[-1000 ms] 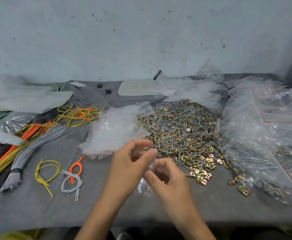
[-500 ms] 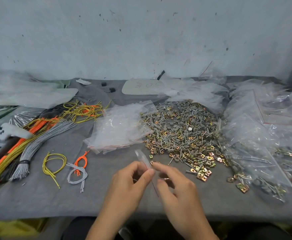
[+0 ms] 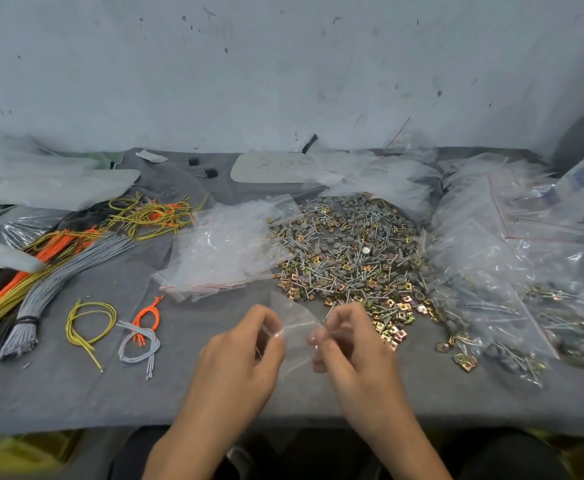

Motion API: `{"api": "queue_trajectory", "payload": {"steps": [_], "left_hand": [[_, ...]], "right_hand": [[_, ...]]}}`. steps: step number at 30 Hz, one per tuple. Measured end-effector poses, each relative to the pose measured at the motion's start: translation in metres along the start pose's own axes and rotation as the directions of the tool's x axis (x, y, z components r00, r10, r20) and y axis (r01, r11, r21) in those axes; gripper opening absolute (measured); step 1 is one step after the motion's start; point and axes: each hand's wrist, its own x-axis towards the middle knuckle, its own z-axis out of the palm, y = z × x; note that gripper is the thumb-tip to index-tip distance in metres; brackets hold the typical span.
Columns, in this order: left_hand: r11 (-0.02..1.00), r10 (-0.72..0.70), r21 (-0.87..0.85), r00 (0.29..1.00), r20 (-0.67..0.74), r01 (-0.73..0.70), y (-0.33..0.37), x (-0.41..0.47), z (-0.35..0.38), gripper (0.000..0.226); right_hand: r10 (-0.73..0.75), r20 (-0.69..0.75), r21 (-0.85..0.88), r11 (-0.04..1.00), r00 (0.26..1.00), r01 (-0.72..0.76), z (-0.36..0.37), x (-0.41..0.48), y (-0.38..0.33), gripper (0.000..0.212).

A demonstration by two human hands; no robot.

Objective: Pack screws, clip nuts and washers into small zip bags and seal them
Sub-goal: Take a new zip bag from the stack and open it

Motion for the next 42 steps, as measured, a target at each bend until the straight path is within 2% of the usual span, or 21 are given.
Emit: {"api": "queue_trajectory", "payload": {"steps": [4, 7, 9, 11, 14, 16, 20, 23, 26, 30, 33, 36, 38, 42], "left_hand": [[0.997, 0.007, 0.076, 0.996, -0.088, -0.001, 0.005, 0.002, 0.005, 0.029], [0.995, 0.061, 0.089, 0.992, -0.114, -0.051, 0.010, -0.002, 0.008, 0.036], [0.994, 0.097, 0.056, 0.990, -0.105, -0.091, 0.012, -0.006, 0.012, 0.038], [0.993, 0.118, 0.004, 0.988, -0.098, -0.118, 0.012, -0.011, 0.015, 0.039], [0.986, 0.160, -0.027, 0.982, -0.097, -0.163, 0.008, -0.016, 0.018, 0.038], [0.977, 0.207, -0.019, 0.972, -0.112, -0.210, 0.007, -0.018, 0.019, 0.036], [0.966, 0.259, 0.043, 0.953, -0.157, -0.256, 0.004, -0.018, 0.018, 0.039], [0.978, 0.205, 0.009, 0.963, -0.175, -0.207, -0.003, -0.016, 0.011, 0.043], [0.969, 0.246, 0.055, 0.954, -0.174, -0.240, -0.013, -0.016, 0.009, 0.038], [0.980, 0.198, 0.085, 0.943, -0.268, -0.182, -0.026, -0.011, 0.014, 0.039], [0.972, 0.231, 0.115, 0.919, -0.321, -0.204, -0.033, -0.008, 0.019, 0.036], [0.965, 0.254, 0.152, 0.893, -0.371, -0.212, -0.037, -0.006, 0.022, 0.034], [0.969, 0.235, 0.175, 0.877, -0.419, -0.176, -0.039, -0.004, 0.026, 0.033], [0.965, 0.233, 0.220, 0.840, -0.490, -0.140, -0.045, -0.001, 0.025, 0.031]], "right_hand": [[-0.174, 0.175, -0.228, 0.950, 0.969, 0.212, 0.002, -0.006, -0.001, 0.023], [-0.159, 0.238, -0.350, 0.906, 0.958, 0.237, 0.007, -0.005, 0.001, 0.021], [-0.113, 0.286, -0.336, 0.918, 0.952, 0.210, 0.012, -0.003, 0.000, 0.016], [-0.089, 0.306, -0.230, 0.959, 0.948, 0.165, 0.016, -0.004, 0.001, 0.015], [0.082, 0.278, -0.070, 0.995, 0.957, -0.065, 0.021, -0.004, 0.002, 0.023], [0.141, 0.253, -0.071, 0.989, 0.957, -0.127, 0.029, -0.003, 0.003, 0.025], [0.096, 0.245, -0.184, 0.982, 0.965, -0.051, 0.046, 0.001, 0.005, 0.030], [0.141, 0.250, -0.079, 0.989, 0.958, -0.125, 0.051, 0.005, 0.008, 0.022], [0.160, 0.284, -0.003, 0.986, 0.945, -0.166, 0.049, 0.011, 0.009, 0.024], [-0.014, 0.334, -0.161, 0.984, 0.943, 0.072, 0.048, 0.008, 0.005, 0.026], [-0.122, 0.283, -0.440, 0.865, 0.951, 0.242, 0.047, -0.001, 0.004, 0.029], [-0.203, 0.210, -0.397, 0.876, 0.956, 0.273, 0.039, -0.011, 0.001, 0.028], [-0.196, 0.168, -0.351, 0.904, 0.966, 0.245, 0.024, -0.018, 0.008, 0.029], [-0.059, 0.000, -0.483, 0.874, 0.998, 0.051, -0.039, -0.023, 0.038, 0.026]]}}
